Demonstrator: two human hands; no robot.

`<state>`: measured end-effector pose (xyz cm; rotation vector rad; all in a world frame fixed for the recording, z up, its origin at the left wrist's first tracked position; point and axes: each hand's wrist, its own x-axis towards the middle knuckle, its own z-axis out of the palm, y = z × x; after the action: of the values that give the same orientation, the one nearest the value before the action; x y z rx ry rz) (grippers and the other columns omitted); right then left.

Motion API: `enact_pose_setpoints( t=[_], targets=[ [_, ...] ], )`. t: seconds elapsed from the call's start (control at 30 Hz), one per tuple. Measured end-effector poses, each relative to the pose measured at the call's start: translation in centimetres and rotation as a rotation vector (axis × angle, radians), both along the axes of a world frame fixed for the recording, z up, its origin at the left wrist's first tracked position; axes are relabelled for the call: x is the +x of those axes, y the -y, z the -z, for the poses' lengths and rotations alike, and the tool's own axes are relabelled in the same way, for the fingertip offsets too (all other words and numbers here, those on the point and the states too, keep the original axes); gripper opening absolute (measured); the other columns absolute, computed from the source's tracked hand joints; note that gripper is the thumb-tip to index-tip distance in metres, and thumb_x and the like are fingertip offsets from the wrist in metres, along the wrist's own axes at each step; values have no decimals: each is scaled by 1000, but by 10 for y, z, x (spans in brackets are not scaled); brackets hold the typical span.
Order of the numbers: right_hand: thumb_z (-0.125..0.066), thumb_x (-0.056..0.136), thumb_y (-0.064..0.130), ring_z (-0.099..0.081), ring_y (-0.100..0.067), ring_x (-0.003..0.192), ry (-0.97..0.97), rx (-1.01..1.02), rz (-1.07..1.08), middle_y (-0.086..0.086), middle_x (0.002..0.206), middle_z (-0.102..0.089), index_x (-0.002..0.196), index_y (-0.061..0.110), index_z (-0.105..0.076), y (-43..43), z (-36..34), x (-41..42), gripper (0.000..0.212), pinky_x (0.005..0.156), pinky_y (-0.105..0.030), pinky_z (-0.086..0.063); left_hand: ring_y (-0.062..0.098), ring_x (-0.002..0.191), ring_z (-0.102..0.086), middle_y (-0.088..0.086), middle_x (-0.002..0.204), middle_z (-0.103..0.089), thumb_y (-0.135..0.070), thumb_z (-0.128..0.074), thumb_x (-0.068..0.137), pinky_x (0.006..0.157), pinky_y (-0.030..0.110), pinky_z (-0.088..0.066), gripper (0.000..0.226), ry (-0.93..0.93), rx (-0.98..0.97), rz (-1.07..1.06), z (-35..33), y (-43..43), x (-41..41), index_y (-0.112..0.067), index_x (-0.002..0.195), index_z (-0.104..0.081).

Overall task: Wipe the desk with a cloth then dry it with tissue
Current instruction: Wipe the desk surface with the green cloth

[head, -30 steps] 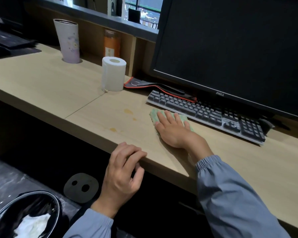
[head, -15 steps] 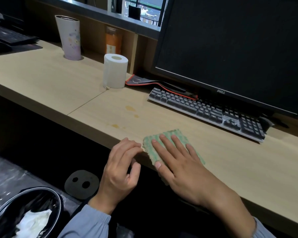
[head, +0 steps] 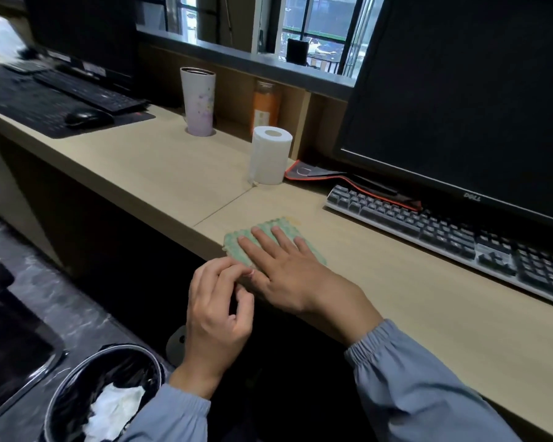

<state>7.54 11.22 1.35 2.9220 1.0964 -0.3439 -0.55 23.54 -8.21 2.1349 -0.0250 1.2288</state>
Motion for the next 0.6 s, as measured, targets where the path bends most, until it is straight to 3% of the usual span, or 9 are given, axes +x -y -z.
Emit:
enact_pose_setpoints(
  t=[0.13,0.3,0.6],
  targets=[
    [-21,110,50,19,-24,159,-25,-13,-2,8,173,17,165,39,6,-35,-4,20,62,127,-52,9,29,116,-59,8,117,-65,1,-59,86,108,39,-44,29,-61,-29,-39,-7,-22,7,-6,112,-71],
    [-21,108,53,20,-21,158,-52,-1,-16,11,173,16,165,42,5,-56,-5,34,63,126,-50,10,21,120,-56,3,122,-64,-1,-59,87,111,22,-36,32,-90,-93,-49,-13,-33,14,-8,117,-68],
    [-19,108,60,27,-2,153,-119,19,-15,26,167,20,160,55,7,62,-15,8,57,126,-36,14,27,115,-62,7,117,-67,-6,-62,94,108,40,-47,20,-49,38,39,-12,-16,26,-3,113,-71]
  ],
)
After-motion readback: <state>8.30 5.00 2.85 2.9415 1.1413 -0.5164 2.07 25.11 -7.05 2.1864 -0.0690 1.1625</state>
